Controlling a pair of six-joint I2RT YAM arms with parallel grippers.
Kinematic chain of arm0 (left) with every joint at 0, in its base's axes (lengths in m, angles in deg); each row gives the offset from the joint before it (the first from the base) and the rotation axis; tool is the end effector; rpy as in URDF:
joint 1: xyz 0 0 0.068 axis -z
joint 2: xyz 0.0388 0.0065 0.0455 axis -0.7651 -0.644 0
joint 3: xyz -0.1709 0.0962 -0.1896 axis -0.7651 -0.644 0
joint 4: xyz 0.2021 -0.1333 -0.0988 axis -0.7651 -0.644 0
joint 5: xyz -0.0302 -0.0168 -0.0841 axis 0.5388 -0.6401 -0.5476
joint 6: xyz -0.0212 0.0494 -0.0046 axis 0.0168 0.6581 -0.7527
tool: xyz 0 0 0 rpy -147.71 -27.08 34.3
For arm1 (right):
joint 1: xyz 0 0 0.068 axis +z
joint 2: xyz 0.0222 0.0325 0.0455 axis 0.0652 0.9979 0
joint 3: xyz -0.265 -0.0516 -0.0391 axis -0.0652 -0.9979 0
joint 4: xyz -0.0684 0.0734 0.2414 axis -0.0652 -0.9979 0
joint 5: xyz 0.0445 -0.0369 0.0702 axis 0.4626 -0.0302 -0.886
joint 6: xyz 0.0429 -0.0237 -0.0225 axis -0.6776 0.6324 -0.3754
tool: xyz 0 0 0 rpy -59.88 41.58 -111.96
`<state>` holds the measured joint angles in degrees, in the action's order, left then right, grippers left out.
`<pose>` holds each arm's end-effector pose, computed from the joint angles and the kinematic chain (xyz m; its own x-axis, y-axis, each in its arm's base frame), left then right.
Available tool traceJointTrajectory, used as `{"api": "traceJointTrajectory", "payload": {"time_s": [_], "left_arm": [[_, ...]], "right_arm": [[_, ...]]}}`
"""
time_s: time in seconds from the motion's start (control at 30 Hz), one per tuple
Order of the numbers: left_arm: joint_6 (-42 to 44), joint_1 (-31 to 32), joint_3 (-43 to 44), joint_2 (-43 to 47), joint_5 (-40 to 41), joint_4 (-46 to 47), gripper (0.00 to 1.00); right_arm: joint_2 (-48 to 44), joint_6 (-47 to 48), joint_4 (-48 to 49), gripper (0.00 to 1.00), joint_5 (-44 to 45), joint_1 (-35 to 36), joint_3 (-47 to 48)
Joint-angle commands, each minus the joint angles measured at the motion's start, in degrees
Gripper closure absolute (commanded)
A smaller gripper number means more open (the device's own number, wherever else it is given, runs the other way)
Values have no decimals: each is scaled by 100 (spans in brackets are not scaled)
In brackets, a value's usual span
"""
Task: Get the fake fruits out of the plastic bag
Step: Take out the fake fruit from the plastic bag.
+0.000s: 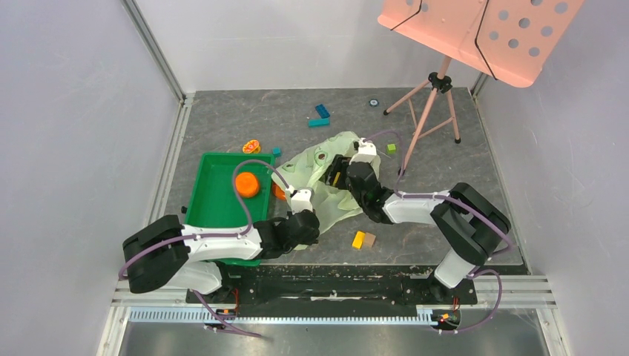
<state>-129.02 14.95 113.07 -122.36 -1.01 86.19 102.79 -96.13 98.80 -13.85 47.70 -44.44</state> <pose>0.1175 -0.2152 0.1583 -0.7284 -0.0608 -0.6824 0.2253 0.9194 -0.3224 0.2481 0.2207 0.1753 -0.4326 0.3172 -0.8439 -0.1747 0.8888 0.4237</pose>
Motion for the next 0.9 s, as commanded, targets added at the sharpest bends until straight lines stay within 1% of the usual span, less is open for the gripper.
{"api": "traceJointTrajectory", "payload": {"time_s": [0.0, 0.1, 0.47, 0.7, 0.87], "left_arm": [[-152, 30, -23, 29, 25, 156, 98], [-131, 28, -27, 22, 16, 153, 98], [-122, 28, -46, 22, -1, 161, 98], [-157, 27, -122, 74, 25, 178, 98], [-150, 31, -101, 54, 17, 178, 98]], "right_arm": [[140, -191, -357, 26, 356, -141, 401], [253, -271, -493, 25, 308, -278, 524], [810, -375, -1110, 24, 268, -564, 1159], [1120, -418, -1480, 31, 373, -627, 1477], [1374, -369, -1859, 32, 410, -679, 1762]]}}
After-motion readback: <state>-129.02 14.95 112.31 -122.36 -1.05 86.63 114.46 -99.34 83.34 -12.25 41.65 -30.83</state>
